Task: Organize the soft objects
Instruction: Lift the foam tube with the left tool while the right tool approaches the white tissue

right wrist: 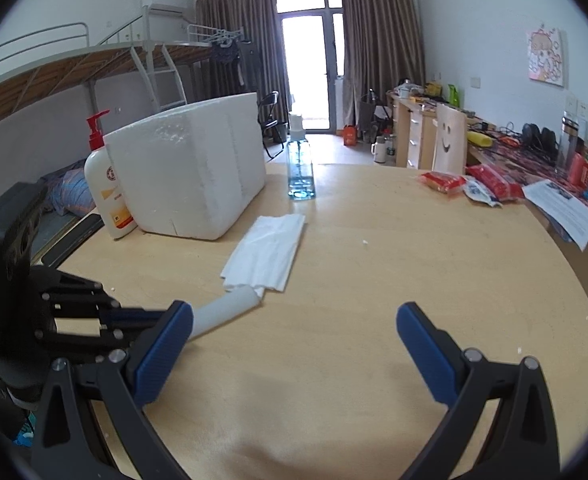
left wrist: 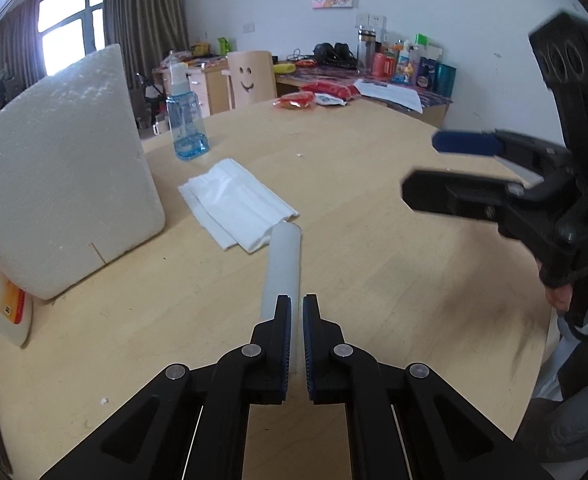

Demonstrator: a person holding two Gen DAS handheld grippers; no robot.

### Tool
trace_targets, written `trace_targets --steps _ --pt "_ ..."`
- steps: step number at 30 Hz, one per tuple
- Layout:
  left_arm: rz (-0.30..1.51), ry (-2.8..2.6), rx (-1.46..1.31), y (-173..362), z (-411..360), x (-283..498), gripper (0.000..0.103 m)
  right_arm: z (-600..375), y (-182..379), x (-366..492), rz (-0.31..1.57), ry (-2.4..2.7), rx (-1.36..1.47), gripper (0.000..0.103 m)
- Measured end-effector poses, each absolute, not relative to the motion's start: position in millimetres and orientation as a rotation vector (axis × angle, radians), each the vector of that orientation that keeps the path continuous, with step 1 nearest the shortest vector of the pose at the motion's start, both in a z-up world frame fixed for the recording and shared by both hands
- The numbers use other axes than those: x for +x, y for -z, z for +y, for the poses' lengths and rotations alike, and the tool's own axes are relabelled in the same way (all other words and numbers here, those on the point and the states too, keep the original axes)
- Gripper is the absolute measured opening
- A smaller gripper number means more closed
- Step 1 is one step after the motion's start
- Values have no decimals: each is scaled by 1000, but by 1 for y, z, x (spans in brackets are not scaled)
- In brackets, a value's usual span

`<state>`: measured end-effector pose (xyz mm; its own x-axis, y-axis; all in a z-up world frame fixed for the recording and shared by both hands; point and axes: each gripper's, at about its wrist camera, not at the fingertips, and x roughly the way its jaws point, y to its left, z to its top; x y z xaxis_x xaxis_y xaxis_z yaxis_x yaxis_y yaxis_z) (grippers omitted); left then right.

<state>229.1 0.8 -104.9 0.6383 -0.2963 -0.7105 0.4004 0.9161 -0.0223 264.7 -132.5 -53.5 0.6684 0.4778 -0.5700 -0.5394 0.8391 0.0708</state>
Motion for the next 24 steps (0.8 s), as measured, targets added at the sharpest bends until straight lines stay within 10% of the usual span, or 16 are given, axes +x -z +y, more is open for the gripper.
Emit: trace_targets --steps 11,24 --pt "818 416 160 112 -8 233 36 -130 52 272 615 -586 -112 103" --pt "828 374 163 117 -6 238 18 -120 55 295 666 -601 -142 103"
